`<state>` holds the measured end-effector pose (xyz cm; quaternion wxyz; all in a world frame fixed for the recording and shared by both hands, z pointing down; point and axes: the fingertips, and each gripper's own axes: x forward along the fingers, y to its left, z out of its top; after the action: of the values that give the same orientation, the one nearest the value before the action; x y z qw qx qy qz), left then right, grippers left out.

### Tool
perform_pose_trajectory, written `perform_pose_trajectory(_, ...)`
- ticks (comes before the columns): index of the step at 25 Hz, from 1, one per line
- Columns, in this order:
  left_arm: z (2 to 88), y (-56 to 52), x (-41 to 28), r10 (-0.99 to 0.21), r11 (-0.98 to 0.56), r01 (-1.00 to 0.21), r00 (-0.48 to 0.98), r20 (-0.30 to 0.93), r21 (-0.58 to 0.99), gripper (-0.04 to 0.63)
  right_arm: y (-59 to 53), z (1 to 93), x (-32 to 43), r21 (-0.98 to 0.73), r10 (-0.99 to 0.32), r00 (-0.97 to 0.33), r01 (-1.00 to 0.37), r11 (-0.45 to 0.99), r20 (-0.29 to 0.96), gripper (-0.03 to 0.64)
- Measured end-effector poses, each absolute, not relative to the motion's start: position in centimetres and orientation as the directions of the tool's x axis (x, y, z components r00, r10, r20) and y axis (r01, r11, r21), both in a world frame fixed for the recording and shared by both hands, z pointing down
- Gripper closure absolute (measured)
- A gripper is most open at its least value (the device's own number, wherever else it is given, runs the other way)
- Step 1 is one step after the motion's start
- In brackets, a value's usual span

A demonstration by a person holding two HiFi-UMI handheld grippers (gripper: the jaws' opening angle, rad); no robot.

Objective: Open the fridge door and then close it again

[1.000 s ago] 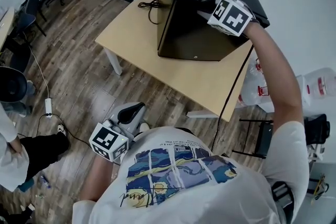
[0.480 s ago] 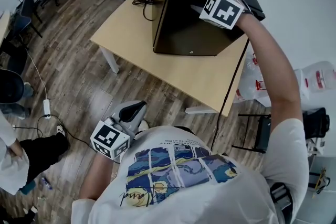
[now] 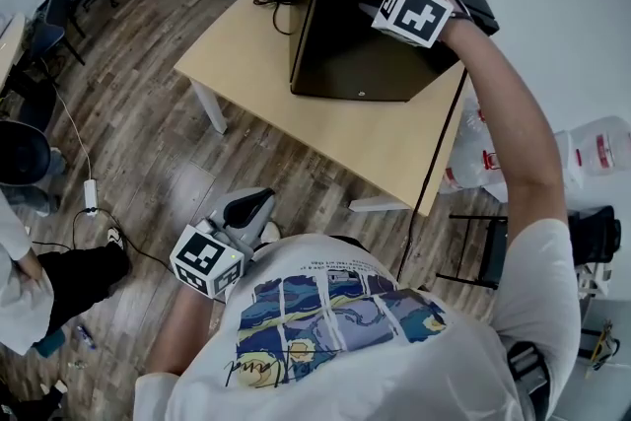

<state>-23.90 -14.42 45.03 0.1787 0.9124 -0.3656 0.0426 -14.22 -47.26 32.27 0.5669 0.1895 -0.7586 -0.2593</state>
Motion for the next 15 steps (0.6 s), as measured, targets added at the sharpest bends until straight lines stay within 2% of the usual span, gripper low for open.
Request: perform_pose_trajectory(15, 45.1, -13.5, -21.8, -0.637, -0.683, -0.673, 0.739, 0.22, 0.283, 0.575, -42.5, 32.5, -13.5, 0.631, -0.576, -0.323, 0.094, 0.77, 0.751, 0.56)
